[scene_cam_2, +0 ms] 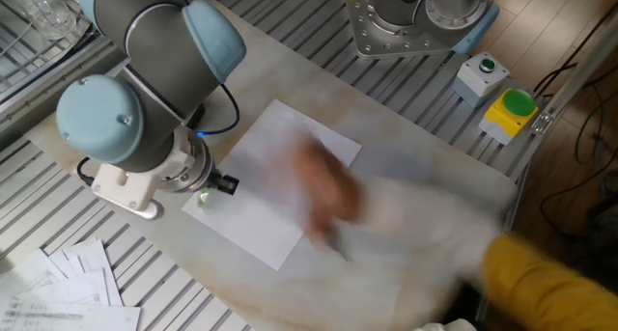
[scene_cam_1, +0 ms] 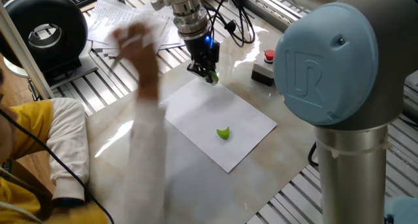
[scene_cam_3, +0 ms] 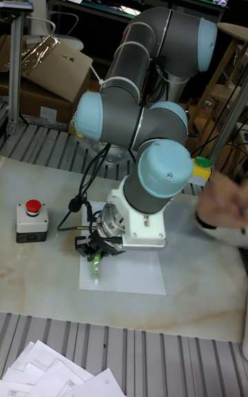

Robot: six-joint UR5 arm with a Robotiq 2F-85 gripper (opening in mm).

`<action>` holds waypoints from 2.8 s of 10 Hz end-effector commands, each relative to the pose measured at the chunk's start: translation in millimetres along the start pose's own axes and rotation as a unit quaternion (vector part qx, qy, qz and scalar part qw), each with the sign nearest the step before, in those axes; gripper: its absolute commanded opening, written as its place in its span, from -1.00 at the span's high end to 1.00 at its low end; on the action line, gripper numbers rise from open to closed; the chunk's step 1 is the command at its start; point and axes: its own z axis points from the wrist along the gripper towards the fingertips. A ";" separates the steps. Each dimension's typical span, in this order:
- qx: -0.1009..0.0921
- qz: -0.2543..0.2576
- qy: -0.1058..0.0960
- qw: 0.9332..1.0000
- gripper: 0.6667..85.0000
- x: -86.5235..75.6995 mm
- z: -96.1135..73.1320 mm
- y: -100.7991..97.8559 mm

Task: Use the correction tape on paper

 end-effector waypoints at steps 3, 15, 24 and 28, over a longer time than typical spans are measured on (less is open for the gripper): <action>-0.001 -0.015 -0.043 0.999 0.99 -23.3 -5.1 1.5; -0.011 -0.044 -0.179 0.983 0.85 -85.0 -31.9 14.2; -0.011 -0.059 -0.230 0.971 0.82 -104.4 -39.8 18.1; -0.015 -0.068 -0.233 0.970 0.59 -104.1 -37.7 18.0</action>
